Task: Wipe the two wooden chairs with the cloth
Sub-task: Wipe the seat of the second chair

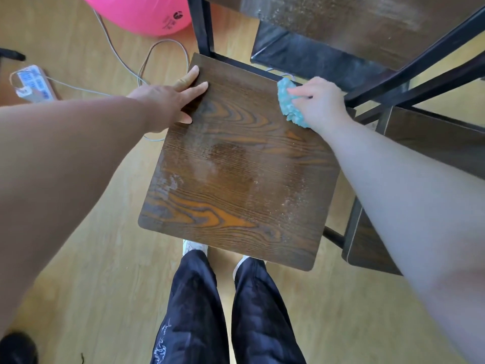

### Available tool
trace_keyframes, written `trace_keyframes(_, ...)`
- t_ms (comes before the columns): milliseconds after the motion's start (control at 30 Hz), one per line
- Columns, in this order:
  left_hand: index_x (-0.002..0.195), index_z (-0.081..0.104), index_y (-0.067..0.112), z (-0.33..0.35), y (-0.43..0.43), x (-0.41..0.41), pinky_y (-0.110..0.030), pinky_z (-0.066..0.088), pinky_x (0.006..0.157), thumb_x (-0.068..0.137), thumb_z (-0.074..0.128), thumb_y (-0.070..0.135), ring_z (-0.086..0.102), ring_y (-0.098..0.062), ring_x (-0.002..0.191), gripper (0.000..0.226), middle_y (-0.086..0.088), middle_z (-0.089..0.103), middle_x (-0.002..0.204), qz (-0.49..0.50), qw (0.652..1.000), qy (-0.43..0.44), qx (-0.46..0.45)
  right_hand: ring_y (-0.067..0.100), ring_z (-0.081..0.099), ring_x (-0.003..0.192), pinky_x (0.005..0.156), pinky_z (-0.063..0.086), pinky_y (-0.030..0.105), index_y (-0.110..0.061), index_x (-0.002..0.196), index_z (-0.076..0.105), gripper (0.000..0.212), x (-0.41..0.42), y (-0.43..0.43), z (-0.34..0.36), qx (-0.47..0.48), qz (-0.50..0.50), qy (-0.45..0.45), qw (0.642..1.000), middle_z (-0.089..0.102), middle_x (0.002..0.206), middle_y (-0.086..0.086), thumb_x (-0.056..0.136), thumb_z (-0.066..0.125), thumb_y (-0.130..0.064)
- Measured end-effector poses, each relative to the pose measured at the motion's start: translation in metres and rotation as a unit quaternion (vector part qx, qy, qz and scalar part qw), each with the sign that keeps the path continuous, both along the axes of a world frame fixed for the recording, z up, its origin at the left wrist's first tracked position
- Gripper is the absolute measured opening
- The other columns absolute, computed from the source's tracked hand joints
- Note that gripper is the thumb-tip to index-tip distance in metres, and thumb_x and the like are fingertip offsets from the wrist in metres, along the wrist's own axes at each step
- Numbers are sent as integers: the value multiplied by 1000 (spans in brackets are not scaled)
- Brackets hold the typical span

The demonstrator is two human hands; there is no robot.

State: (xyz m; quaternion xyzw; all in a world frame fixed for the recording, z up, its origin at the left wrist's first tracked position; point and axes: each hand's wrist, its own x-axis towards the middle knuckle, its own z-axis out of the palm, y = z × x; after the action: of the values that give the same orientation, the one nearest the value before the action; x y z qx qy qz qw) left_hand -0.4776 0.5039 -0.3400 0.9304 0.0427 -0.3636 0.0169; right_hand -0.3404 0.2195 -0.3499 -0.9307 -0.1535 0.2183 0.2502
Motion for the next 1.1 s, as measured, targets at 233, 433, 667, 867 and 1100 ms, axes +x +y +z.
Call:
trace_keyframes(233, 153, -15, 47, 1, 1, 0, -45, 52, 69, 103, 44, 41, 57, -34, 120, 77, 24, -35, 156, -5, 1000, -2, -4, 14, 58, 98, 82, 44, 17, -14, 106, 76, 18, -51, -4, -5, 25, 55, 5, 998, 60, 107, -2, 96, 61, -16)
trace_keyframes(433, 152, -16, 48, -1, 2, -1, -49, 55, 74, 102, 45, 42, 57, -34, 120, 79, 24, -34, 156, -5, 1000, -1, -7, 30, 57, 83, 74, 49, 36, -13, 99, 79, 22, -138, -25, -12, 61, 175, -27, 982, 63, 90, 6, 85, 67, 0)
trace_keyframes(667, 152, -15, 49, -2, 1, -1, -50, 54, 75, 101, 46, 44, 57, -36, 118, 80, 26, -33, 156, 8, 1000, -4, -6, 20, 43, 77, 55, 36, 27, -11, 99, 75, 29, -256, -50, -10, 77, 304, 71, 947, 53, 84, 1, 74, 75, 4)
trace_keyframes(867, 152, -15, 49, -4, 0, 0, -43, 44, 63, 101, 44, 44, 54, -38, 123, 79, 26, -32, 157, 0, 1000, -18, 8, 17, 37, 80, 59, 39, 31, -11, 104, 76, 32, -279, -63, -10, 116, 360, 130, 916, 45, 83, -4, 79, 71, 7)
trace_keyframes(1100, 153, -16, 46, -5, -1, 1, -41, 46, 65, 101, 44, 45, 60, -37, 110, 79, 21, -32, 158, -13, 1000, -12, 22, 13, 50, 84, 73, 36, 19, -14, 106, 78, 24, -108, -57, 31, 125, 147, -25, 981, 59, 91, 4, 92, 60, -6)
